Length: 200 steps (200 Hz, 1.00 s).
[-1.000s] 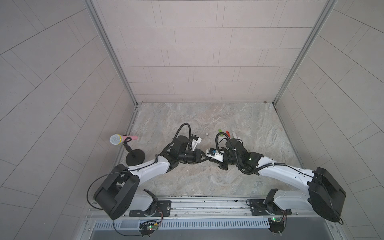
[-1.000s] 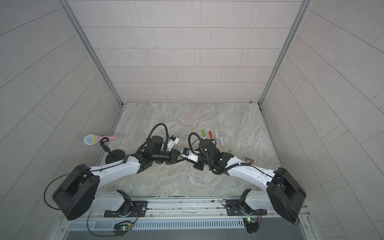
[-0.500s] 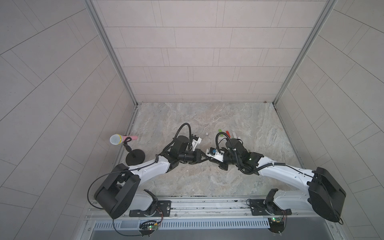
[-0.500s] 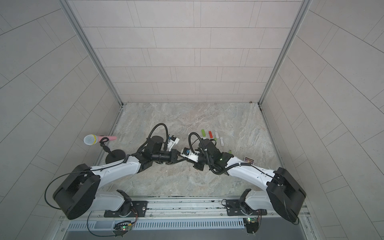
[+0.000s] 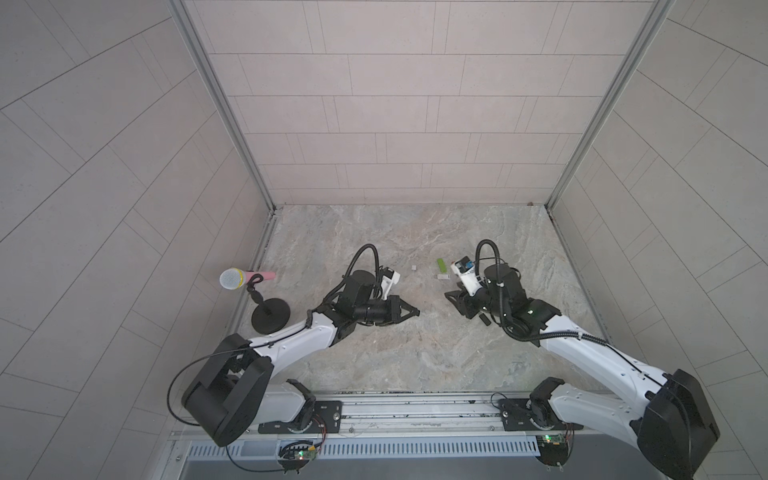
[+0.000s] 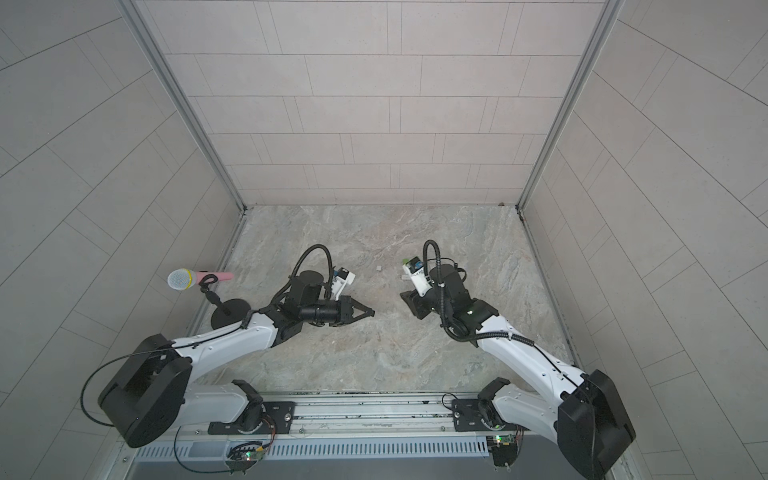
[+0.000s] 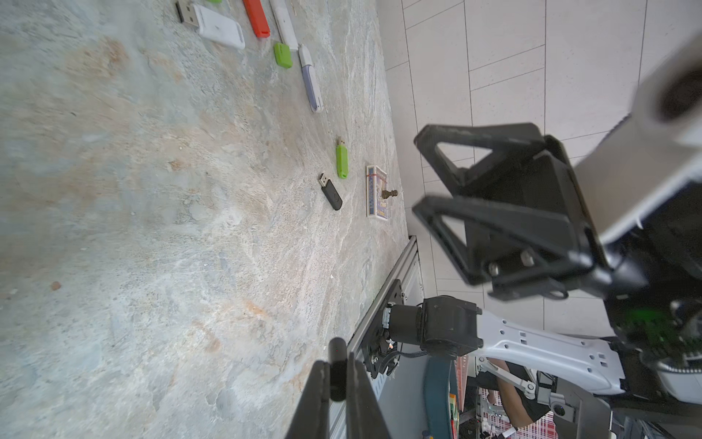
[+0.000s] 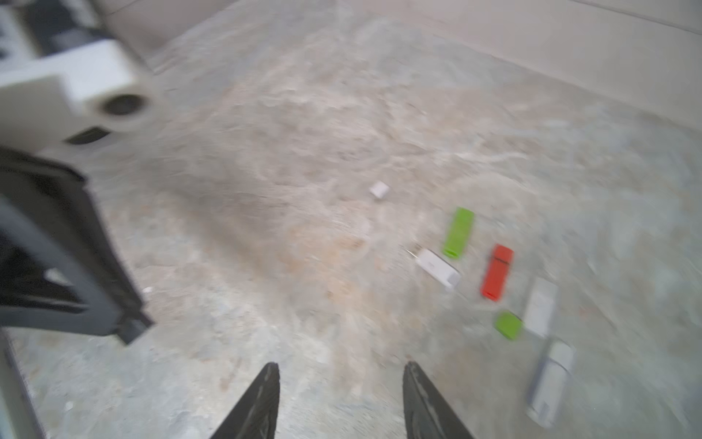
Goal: Close the usb drive cover
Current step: Pick up the USB drive from the center of the board.
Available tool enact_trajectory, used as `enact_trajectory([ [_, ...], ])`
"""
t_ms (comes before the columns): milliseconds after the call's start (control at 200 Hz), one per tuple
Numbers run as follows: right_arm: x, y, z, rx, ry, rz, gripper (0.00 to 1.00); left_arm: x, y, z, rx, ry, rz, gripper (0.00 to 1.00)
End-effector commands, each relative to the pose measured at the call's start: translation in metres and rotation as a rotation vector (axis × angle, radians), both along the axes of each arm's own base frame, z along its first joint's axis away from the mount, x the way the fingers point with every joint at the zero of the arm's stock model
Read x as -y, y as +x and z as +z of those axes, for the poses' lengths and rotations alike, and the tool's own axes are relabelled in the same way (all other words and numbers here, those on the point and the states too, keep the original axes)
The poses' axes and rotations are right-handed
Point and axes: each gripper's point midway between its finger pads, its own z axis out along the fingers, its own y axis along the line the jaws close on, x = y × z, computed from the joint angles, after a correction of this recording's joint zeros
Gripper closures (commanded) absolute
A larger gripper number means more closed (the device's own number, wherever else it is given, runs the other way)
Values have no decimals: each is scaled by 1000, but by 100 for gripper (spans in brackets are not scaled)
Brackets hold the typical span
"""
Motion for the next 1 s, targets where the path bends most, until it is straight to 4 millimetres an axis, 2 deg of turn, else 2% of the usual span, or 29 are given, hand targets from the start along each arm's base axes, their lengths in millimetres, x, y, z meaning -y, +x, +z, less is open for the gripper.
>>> enact_trajectory([
  [0, 45, -8, -29, -290, 146, -276, 45, -1, 7, 14, 39, -22, 18, 90],
  [75, 74, -12, -48, -406, 154, -403, 45, -2, 8, 15, 41, -22, 27, 90],
  [180, 89, -19, -65, -531, 76, -461, 46, -3, 7, 15, 44, -20, 33, 91],
  [385, 88, -29, -94, -724, -79, -398, 52, -4, 6, 14, 44, -17, 33, 90],
  [560, 84, -36, -110, -776, -224, -348, 52, -4, 7, 15, 46, -15, 34, 90],
  [720, 94, -35, -117, -764, -336, -371, 50, -4, 7, 15, 46, -14, 33, 91],
  [996, 87, -40, -132, -817, -384, -333, 53, -3, 7, 14, 43, -12, 26, 90],
])
